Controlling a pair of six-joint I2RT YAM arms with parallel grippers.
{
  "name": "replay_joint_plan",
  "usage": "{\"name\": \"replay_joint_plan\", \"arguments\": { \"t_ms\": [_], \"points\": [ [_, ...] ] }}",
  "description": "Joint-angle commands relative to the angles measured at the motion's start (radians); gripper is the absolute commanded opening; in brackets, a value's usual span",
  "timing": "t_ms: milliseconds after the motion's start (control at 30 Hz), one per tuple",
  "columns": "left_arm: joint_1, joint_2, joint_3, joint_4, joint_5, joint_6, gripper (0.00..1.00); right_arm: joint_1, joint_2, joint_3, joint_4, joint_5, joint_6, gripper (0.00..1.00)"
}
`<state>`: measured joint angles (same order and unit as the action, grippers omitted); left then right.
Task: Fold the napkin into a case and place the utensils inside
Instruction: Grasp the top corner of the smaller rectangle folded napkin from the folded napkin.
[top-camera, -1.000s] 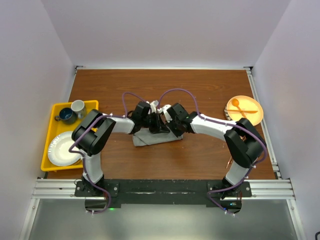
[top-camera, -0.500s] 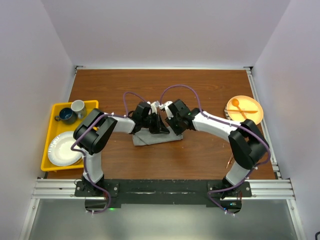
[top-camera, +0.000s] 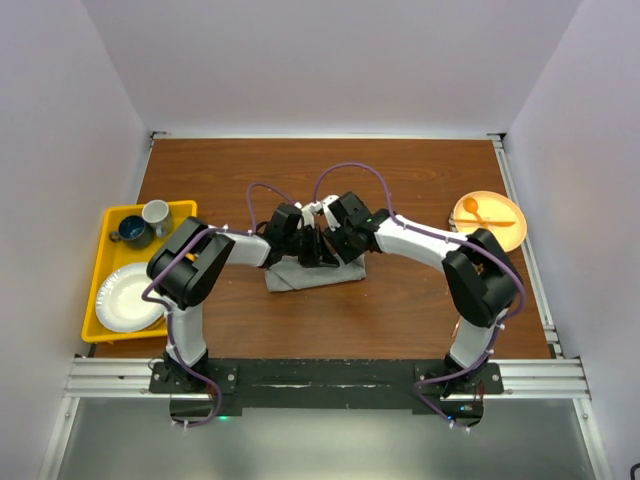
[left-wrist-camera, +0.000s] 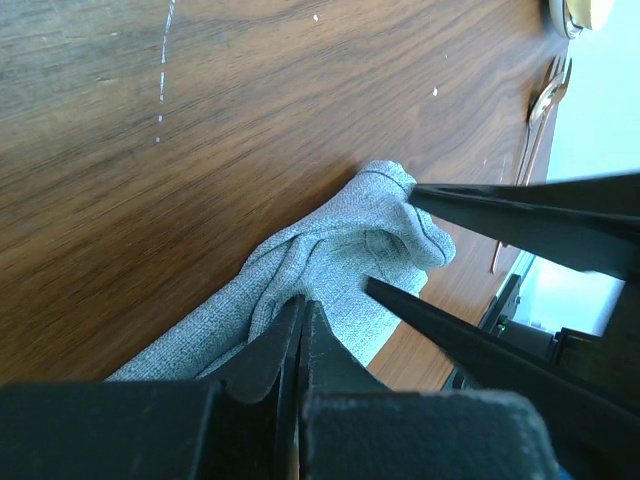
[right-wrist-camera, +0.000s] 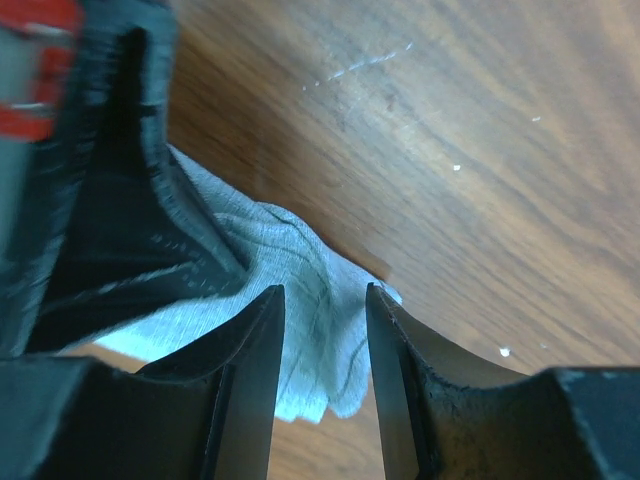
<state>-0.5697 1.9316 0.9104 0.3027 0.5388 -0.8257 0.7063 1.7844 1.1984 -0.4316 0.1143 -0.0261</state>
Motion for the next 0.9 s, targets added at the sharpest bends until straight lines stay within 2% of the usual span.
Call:
{"name": "replay_joint_plan", "arguments": {
  "t_ms": [0,100,133,233,300,367,567,633,667,867],
  "points": [
    [0.002,0.033,-0.019,-0.059,-0.071,0.059,0.0,-0.001,0.026,0.03,0.027,0.028,0.005,0.41],
    [0.002,0.026,-0.019,-0.056,-0.068,0.06,0.0,-0.001,0.032,0.02,0.027,0.041,0.011,0.31],
    [0.002,0.021,-0.019,-0.05,-0.062,0.06,0.0,-0.001,0.032,0.014,0.028,0.041,0.008,0.15],
    [0.002,-0.025,-0.031,-0.001,-0.043,0.059,0.01,-0.001,0.018,-0.016,0.048,0.047,-0.008,0.01],
    [0.013,-0.072,-0.047,0.033,-0.016,0.059,0.11,-0.001,0.012,-0.037,0.07,0.05,-0.018,0.0],
    [0.034,-0.104,-0.056,0.039,-0.005,0.071,0.14,-0.002,0.009,-0.051,0.083,0.05,-0.024,0.0],
    [0.126,-0.2,-0.076,-0.042,0.055,0.16,0.32,-0.002,-0.002,-0.079,0.109,0.054,-0.026,0.0],
    [0.151,-0.215,-0.076,-0.069,0.073,0.223,0.34,-0.002,-0.008,-0.085,0.116,0.056,-0.028,0.0],
    [0.157,-0.217,-0.074,-0.082,0.079,0.244,0.38,-0.002,-0.014,-0.089,0.119,0.058,-0.026,0.0],
    [0.165,-0.201,-0.061,-0.07,0.202,0.364,0.43,-0.002,-0.034,-0.115,0.146,0.051,-0.021,0.0]
  ]
}}
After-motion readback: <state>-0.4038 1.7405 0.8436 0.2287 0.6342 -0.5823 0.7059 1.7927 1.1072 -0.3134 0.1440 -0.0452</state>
